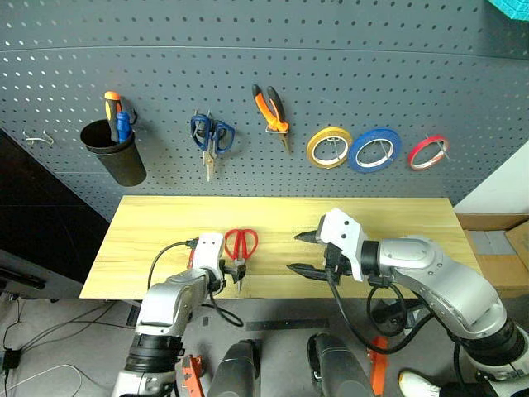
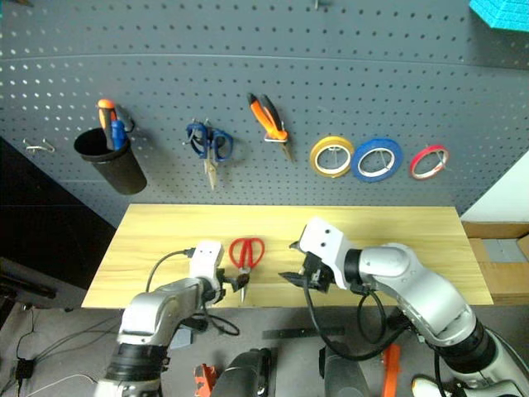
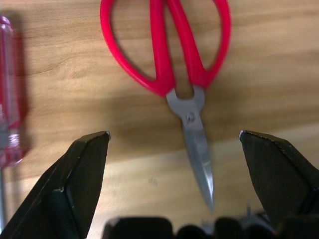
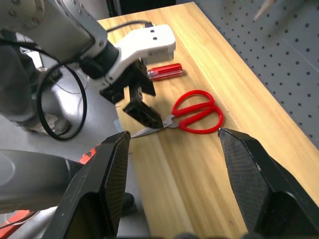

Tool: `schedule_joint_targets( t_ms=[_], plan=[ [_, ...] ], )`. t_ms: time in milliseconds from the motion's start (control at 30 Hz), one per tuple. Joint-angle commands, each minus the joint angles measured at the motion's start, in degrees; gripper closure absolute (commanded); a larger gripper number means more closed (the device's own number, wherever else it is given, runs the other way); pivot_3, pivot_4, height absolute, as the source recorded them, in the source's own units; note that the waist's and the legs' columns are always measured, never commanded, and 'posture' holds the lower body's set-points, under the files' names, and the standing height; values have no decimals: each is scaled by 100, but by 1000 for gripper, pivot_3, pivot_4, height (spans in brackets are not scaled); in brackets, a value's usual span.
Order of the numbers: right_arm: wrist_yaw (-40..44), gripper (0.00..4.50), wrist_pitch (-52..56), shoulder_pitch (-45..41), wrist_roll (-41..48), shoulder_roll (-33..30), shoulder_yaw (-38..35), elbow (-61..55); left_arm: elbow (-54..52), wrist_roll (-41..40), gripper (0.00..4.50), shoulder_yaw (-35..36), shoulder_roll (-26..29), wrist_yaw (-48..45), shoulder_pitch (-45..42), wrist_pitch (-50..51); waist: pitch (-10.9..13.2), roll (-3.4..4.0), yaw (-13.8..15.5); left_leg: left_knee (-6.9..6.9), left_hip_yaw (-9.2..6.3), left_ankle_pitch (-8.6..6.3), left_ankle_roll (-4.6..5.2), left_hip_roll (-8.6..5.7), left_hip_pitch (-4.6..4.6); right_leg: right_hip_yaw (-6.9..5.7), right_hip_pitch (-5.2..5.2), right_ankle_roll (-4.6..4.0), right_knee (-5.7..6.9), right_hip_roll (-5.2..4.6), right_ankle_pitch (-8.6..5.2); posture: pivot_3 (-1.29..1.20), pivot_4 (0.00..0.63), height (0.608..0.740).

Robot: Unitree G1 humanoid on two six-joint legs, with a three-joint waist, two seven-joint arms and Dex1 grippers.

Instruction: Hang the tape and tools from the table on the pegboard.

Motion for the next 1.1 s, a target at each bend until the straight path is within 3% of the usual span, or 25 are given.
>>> schedule_joint_targets(
  t_ms=[33,167,267,433,633,900,1100],
  plan=[
    [19,1662,-56,-138,-29,49,14,-118,296,114,0,57,-164,104,-188,-180,1,-1,-3,0,1,0,0,0,-1,1,0,0,-2,0,0,-81,229,740],
    [12,1662,-31,-204,-50,65,34,-120,639,94,0,178,-392,173,-262,-198,0,-1,-3,-5,1,0,0,0,0,0,1,0,-8,-1,1,-92,232,740],
    [22,1619,-41,-261,-118,34,71,-107,849,161,571,273,-462,237,-331,-328,0,0,-4,-6,0,0,0,0,1,-3,9,4,-19,-1,3,-104,232,740],
    [-44,1619,56,-347,-219,54,82,-65,1098,87,2302,519,-549,216,-374,-543,0,0,-10,-6,-2,0,1,0,2,-1,17,17,-37,-1,12,-111,232,740],
    [-207,1619,216,-430,-336,103,25,13,1045,118,4412,324,-393,-210,-230,-827,0,0,-21,-11,-5,-1,1,-2,1,-1,18,18,-46,-2,13,-113,233,740],
    [-246,1619,251,-485,-350,81,-123,38,678,156,4464,367,-347,-287,4,-1148,0,0,-24,-20,-13,-1,2,-1,1,0,17,18,-52,-3,12,-112,229,740],
    [-168,1619,61,-518,-64,143,-717,-199,-982,356,4464,150,11,-661,757,-2542,5,-5,-34,-34,-14,-1,1,2,-4,2,6,16,-55,-5,12,-111,230,740]
  ],
)
